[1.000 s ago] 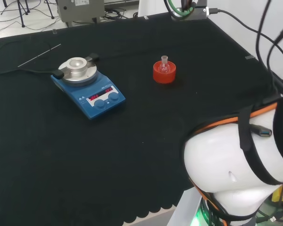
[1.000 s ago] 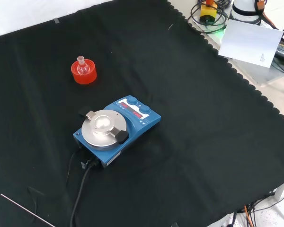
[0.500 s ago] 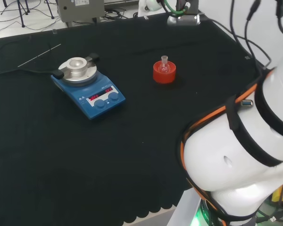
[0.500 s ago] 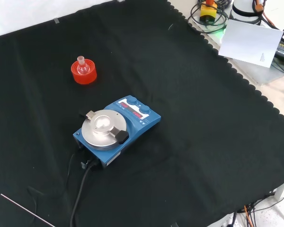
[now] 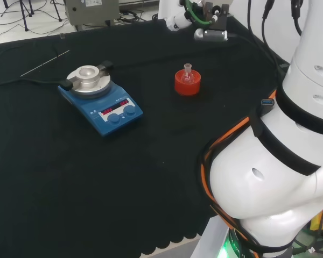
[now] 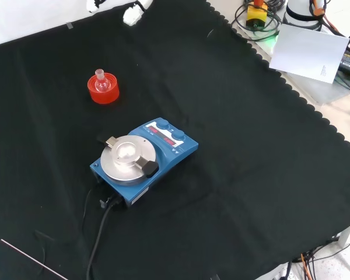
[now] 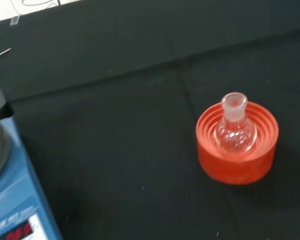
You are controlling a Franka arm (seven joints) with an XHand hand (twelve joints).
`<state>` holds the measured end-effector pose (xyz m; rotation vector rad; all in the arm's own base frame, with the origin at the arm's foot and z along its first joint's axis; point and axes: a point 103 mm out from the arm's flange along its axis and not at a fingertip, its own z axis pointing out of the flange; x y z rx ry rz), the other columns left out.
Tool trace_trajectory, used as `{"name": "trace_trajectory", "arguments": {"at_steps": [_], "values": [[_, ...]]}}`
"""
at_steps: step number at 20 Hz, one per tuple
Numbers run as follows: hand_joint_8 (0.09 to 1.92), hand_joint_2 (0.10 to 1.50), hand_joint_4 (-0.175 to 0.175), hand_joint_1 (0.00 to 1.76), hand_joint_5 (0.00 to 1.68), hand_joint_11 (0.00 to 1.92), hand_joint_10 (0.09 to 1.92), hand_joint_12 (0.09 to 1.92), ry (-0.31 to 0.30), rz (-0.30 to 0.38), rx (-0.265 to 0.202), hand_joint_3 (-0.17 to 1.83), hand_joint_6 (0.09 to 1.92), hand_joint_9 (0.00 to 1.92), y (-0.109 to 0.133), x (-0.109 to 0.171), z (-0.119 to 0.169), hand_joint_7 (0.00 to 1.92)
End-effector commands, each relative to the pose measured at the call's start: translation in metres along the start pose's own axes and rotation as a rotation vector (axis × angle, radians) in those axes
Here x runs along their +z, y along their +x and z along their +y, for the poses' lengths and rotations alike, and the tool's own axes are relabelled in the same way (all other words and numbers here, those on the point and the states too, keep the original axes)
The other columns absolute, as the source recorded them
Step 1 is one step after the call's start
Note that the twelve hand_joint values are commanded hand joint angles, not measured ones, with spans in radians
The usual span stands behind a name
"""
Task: Pick up the round-bottom flask.
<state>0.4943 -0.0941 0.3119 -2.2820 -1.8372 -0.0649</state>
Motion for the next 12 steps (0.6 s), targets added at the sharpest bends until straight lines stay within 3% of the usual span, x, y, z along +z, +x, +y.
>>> {"name": "trace_trajectory", "arguments": {"at_steps": [1,8,12], "values": [[0.57,0.99,-0.038,0.66,0.35,0.00,0.67,1.23,-0.055,0.130,0.027,0.11,0.09,0.27,-0.040,0.058,0.063,0.17],[0.57,0.92,-0.039,0.70,0.38,0.00,0.67,1.24,-0.030,0.159,0.037,0.10,0.09,0.27,-0.055,0.107,0.075,0.16],[0.58,0.88,-0.038,0.73,0.39,0.00,0.67,1.24,-0.003,0.129,0.026,0.09,0.09,0.27,-0.060,0.130,0.080,0.16]]}}
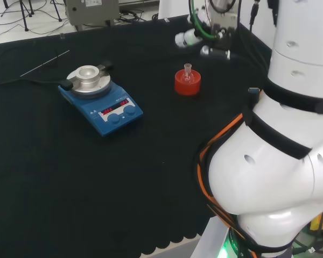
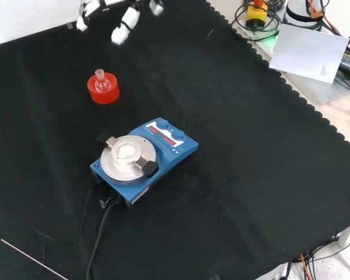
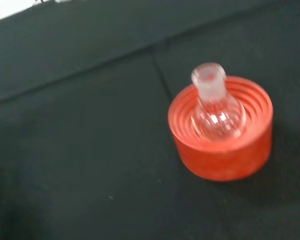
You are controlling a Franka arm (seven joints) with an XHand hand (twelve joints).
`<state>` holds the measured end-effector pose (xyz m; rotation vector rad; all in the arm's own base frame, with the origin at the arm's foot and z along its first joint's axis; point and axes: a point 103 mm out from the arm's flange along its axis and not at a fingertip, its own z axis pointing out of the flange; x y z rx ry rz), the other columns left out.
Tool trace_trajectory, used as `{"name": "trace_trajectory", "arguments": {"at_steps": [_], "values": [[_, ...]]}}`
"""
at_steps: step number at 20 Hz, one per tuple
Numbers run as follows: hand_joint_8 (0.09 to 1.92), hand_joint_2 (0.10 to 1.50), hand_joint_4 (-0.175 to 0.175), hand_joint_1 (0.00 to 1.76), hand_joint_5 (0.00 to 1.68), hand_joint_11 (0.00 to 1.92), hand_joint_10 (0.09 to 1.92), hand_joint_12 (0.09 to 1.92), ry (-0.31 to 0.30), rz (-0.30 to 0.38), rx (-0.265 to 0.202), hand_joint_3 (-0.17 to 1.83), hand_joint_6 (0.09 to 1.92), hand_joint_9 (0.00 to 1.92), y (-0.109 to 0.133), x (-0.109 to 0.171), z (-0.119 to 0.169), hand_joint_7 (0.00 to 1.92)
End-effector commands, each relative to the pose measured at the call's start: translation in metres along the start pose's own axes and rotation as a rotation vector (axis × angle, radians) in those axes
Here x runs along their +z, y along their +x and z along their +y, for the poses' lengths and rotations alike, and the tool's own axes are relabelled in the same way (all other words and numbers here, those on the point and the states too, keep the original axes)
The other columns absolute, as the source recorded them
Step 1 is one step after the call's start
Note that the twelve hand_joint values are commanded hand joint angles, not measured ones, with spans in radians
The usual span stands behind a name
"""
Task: Pick up the round-bottom flask.
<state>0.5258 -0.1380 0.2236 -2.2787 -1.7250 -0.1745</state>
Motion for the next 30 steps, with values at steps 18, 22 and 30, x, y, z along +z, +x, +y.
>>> {"name": "trace_trajectory", "arguments": {"at_steps": [18,22,30], "values": [[0.59,0.86,-0.035,0.79,0.41,0.00,0.67,1.24,0.027,0.050,-0.007,0.10,0.09,0.28,-0.033,0.094,0.051,0.16],[0.59,0.86,-0.034,0.78,0.42,0.00,0.67,1.25,0.028,0.059,-0.002,0.11,0.09,0.28,-0.037,0.099,0.053,0.16],[0.59,0.86,-0.035,0.78,0.44,0.00,0.67,1.26,0.037,0.070,0.006,0.13,0.09,0.29,-0.048,0.106,0.058,0.16]]}}
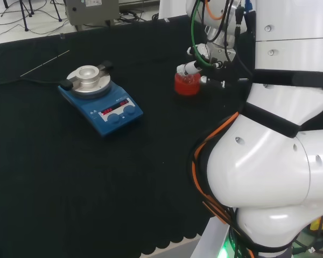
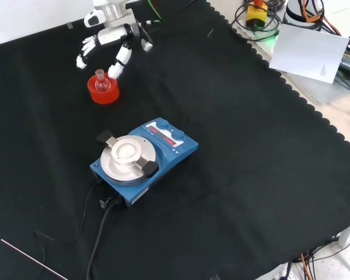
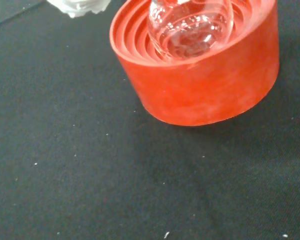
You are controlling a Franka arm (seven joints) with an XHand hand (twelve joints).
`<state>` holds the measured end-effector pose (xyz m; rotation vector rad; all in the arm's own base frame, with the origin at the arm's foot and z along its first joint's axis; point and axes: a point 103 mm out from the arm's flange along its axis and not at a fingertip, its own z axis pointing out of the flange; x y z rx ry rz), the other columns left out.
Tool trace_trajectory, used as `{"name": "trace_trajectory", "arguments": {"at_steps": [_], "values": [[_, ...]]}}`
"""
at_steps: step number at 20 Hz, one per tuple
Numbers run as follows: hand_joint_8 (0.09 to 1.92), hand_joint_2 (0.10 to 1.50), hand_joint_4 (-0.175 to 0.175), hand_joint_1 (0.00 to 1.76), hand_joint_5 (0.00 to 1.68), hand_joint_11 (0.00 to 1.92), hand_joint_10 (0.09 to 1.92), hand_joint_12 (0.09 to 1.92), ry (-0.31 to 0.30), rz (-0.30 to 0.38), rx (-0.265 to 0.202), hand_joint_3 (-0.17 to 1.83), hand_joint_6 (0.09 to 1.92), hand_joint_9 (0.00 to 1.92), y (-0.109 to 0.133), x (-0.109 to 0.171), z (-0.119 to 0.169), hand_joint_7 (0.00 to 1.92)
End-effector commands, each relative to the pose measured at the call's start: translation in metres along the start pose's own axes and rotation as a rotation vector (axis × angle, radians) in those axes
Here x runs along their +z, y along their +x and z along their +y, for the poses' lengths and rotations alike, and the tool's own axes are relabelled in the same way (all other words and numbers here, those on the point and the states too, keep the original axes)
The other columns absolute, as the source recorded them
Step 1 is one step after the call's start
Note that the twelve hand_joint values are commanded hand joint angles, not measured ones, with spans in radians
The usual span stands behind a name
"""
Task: Pick up the round-bottom flask.
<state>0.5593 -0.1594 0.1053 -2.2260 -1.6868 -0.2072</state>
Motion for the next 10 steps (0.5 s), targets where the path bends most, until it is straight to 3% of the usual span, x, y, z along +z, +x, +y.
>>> {"name": "trace_trajectory", "arguments": {"at_steps": [1,5,10], "values": [[0.59,0.86,-0.034,0.78,0.44,0.00,0.67,1.26,0.004,0.018,0.011,0.13,0.09,0.29,-0.0094,0.0009,0.0046,0.16],[0.59,0.86,-0.034,0.78,0.45,0.00,0.67,1.26,0.015,0.003,0.012,0.14,0.09,0.29,-0.0153,0.0015,0.0092,0.17],[0.60,0.71,-0.035,0.80,0.47,0.00,0.67,1.27,0.021,-0.008,0.011,0.46,0.09,0.30,-0.0158,0.0040,0.0122,0.16]]}}
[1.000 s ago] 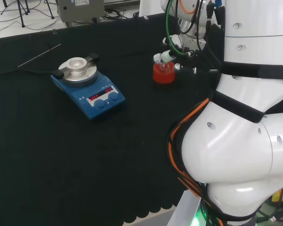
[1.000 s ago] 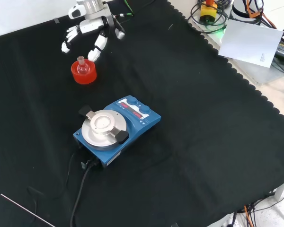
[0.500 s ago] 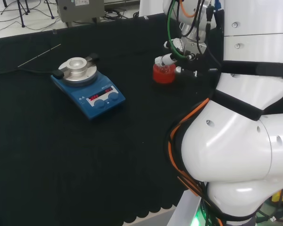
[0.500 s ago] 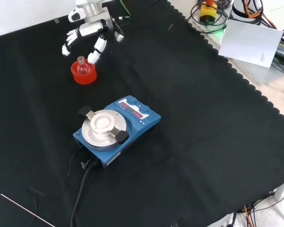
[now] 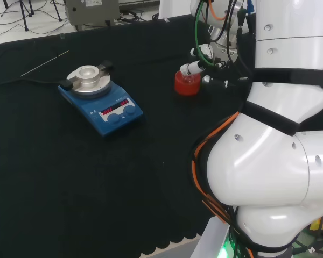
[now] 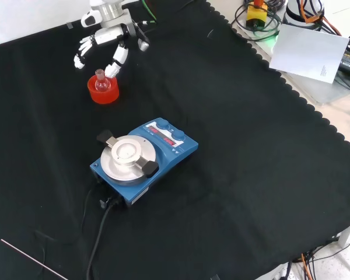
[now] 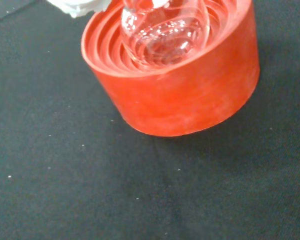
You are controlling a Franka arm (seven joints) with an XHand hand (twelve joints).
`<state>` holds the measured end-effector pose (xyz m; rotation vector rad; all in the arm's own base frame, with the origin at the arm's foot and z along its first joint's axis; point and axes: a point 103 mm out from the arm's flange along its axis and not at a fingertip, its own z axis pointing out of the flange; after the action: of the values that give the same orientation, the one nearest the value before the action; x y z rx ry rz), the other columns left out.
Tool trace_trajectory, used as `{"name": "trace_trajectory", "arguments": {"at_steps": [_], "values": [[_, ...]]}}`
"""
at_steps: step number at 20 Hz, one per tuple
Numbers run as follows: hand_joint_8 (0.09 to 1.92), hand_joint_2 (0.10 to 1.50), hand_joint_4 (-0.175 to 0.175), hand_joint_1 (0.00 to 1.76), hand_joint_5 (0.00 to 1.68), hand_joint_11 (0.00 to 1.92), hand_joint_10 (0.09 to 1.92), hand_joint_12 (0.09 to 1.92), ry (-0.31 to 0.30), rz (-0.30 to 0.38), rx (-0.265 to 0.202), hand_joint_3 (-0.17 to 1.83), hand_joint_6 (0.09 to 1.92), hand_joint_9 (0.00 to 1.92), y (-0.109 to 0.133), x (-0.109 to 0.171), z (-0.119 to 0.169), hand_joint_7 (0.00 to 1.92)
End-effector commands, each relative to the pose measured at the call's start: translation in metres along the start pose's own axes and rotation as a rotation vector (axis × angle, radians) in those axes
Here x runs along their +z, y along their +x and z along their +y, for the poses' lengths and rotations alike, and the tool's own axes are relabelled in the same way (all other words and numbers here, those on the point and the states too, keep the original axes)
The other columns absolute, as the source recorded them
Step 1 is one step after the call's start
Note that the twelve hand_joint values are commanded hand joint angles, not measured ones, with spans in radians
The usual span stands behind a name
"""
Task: Pick up the round-bottom flask.
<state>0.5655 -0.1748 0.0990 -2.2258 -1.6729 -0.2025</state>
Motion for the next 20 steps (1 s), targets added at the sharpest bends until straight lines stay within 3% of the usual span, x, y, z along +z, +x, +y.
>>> {"name": "trace_trajectory", "arguments": {"at_steps": [1,20], "values": [[0.60,0.70,-0.035,0.80,0.47,0.00,0.67,1.27,0.017,-0.011,0.002,0.49,0.09,0.30,-0.0018,0.0052,0.0015,0.16],[0.60,0.68,-0.029,0.81,0.53,0.00,0.67,1.28,0.008,-0.003,0.008,0.58,0.09,0.31,-0.0017,0.0121,0.0027,0.17]]}}
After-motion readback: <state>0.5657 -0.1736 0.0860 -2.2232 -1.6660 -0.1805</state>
